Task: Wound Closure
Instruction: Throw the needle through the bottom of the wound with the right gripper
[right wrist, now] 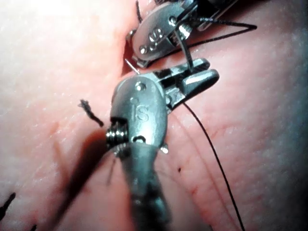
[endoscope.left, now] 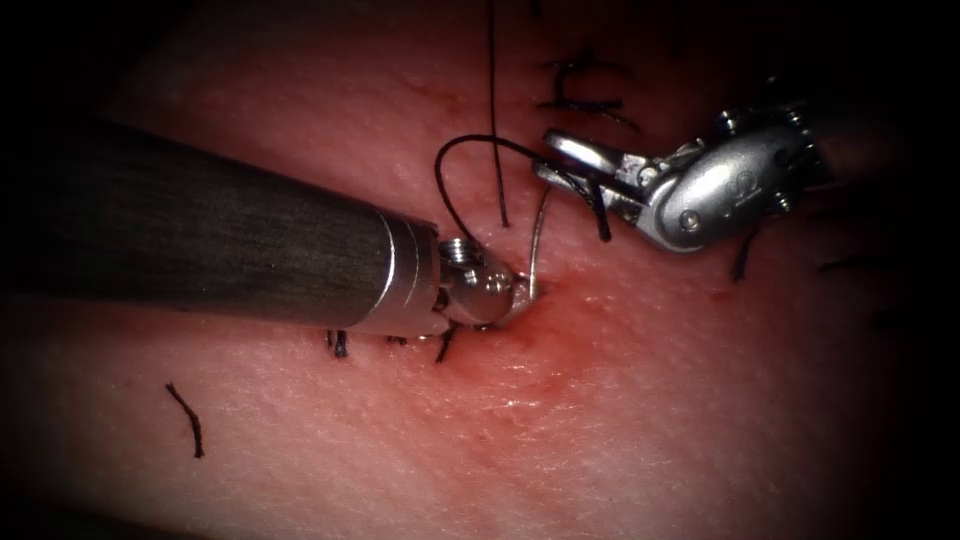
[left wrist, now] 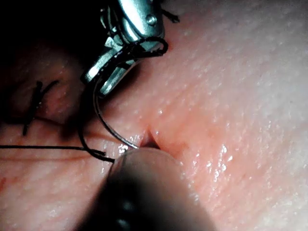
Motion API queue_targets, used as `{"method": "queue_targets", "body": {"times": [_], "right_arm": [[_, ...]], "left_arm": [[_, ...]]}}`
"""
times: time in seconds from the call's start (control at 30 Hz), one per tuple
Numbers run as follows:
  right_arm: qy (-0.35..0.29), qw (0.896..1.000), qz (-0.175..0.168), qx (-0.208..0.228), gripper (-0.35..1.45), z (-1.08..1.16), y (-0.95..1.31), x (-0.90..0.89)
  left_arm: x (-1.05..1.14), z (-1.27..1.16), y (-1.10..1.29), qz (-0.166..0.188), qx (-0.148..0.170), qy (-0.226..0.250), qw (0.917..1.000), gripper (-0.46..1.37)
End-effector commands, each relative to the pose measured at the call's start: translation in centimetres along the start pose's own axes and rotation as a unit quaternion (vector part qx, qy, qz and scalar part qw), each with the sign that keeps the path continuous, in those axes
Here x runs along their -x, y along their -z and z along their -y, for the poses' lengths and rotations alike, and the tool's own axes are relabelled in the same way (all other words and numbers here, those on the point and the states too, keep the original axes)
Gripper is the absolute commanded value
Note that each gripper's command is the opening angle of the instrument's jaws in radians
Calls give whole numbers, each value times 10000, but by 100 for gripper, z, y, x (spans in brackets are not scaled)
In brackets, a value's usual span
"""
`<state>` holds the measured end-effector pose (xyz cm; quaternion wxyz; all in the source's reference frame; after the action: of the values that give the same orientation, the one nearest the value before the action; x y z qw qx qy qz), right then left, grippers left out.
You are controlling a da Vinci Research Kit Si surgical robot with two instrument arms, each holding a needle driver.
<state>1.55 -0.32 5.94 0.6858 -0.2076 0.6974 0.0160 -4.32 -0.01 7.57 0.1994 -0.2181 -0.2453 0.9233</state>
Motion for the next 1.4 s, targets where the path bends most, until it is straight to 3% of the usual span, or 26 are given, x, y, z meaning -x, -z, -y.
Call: {"method": "queue_targets", "body": {"times": [0.03, 0.6, 1.4], "right_arm": [[21, 10000, -7, 29, -35, 3, 1, 1], [449, 9986, 114, -267, -35, 44, 14, 12], [504, 9981, 186, -317, -35, 60, 21, 19]], "left_arm": [[1, 0, 1, -1, -48, -33, 10000, 133], [-2, 3, 10, -80, 44, 316, 9995, 129], [-3, 3, 9, -80, 42, 319, 9994, 128]]}}
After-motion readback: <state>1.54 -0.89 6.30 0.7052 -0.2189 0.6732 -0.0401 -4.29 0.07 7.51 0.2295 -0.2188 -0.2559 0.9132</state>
